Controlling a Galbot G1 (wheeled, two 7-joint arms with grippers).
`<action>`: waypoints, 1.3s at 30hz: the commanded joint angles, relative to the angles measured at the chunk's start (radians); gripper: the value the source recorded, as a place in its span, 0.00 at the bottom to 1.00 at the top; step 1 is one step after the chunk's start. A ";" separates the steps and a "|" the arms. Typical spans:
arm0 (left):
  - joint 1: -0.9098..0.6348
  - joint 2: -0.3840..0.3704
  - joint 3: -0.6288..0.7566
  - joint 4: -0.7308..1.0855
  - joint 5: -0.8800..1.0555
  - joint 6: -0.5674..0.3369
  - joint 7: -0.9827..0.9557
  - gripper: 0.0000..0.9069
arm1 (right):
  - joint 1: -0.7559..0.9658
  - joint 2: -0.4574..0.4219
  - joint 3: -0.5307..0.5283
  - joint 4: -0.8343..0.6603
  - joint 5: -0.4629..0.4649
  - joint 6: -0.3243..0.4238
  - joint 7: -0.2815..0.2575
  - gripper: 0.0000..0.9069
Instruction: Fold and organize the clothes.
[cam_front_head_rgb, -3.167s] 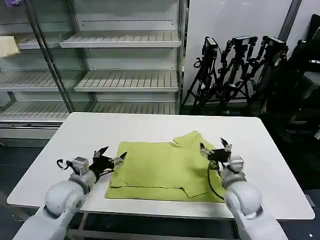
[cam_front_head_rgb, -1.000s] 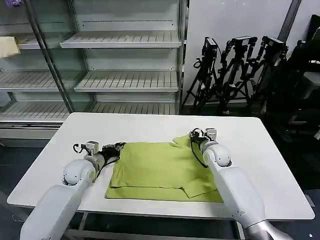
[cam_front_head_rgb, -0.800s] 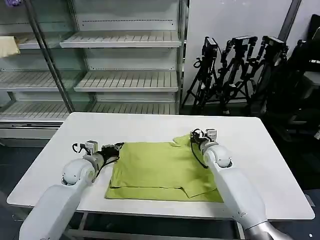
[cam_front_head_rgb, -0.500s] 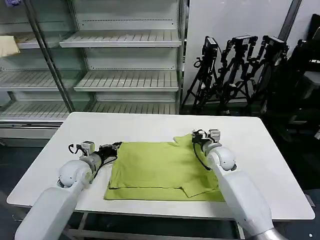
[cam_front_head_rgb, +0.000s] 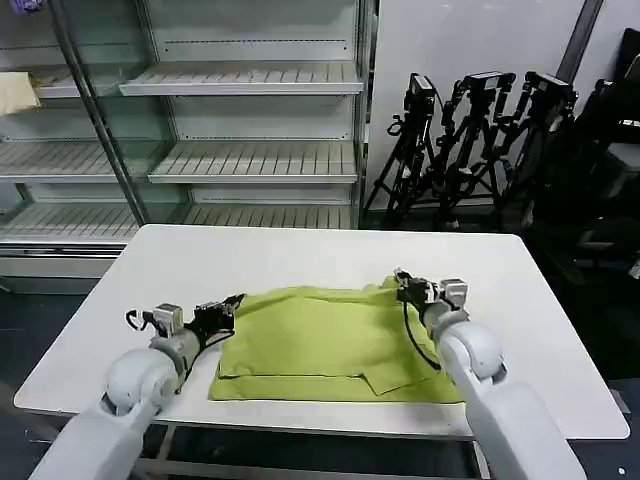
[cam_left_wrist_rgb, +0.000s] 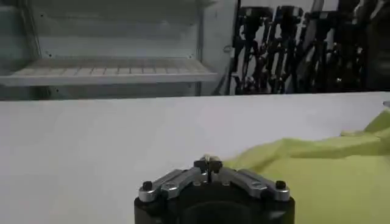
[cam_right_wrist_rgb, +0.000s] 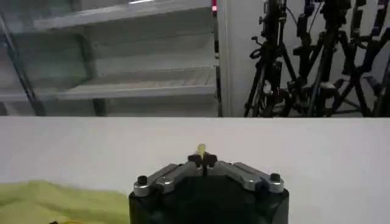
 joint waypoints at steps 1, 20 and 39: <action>0.138 0.003 -0.029 -0.107 0.010 -0.028 -0.030 0.02 | -0.244 -0.031 0.095 0.178 -0.029 0.013 -0.019 0.00; 0.230 0.016 -0.052 -0.204 0.032 -0.026 -0.043 0.02 | -0.339 -0.021 0.165 0.213 -0.034 0.028 -0.055 0.00; 0.233 0.039 -0.068 -0.206 0.029 0.009 -0.048 0.02 | -0.336 -0.019 0.163 0.197 -0.039 0.034 -0.062 0.00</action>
